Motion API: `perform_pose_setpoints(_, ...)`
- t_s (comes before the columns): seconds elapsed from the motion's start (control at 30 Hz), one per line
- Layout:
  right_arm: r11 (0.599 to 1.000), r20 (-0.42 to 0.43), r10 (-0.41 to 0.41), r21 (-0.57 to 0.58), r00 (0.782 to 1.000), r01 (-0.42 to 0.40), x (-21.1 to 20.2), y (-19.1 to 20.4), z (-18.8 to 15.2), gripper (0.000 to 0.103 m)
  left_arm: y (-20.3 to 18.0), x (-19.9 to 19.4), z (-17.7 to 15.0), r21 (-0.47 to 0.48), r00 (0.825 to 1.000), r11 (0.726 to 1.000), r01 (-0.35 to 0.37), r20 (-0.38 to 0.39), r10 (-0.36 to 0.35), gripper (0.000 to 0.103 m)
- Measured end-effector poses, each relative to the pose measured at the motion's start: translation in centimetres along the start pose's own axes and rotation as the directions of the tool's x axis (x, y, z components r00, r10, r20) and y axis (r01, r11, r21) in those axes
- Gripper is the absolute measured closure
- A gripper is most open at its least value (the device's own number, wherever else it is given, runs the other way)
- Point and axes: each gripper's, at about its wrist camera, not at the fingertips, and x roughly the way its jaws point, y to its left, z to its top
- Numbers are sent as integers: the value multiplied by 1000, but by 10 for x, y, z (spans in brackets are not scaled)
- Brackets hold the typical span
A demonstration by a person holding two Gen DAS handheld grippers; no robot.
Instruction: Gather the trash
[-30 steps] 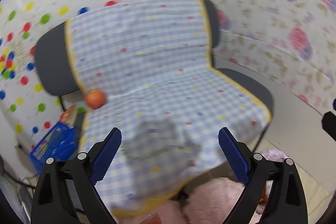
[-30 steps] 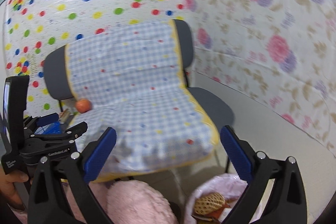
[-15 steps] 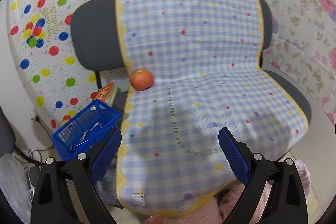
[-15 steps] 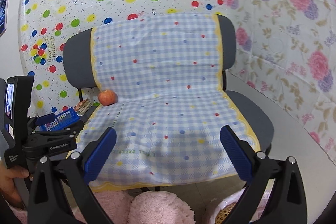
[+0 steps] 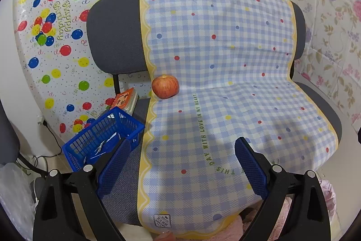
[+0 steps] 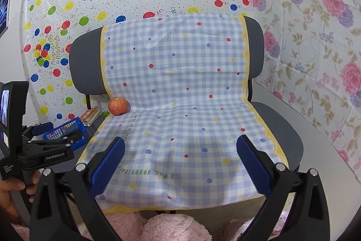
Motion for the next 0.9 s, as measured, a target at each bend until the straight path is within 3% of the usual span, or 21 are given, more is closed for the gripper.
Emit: perform_pose_setpoints(0.9, 1000, 7, -28, 13, 1000, 28, -1, -4, -2, 6, -8, 0, -2, 12, 1000, 1000, 13, 0, -13, 10)
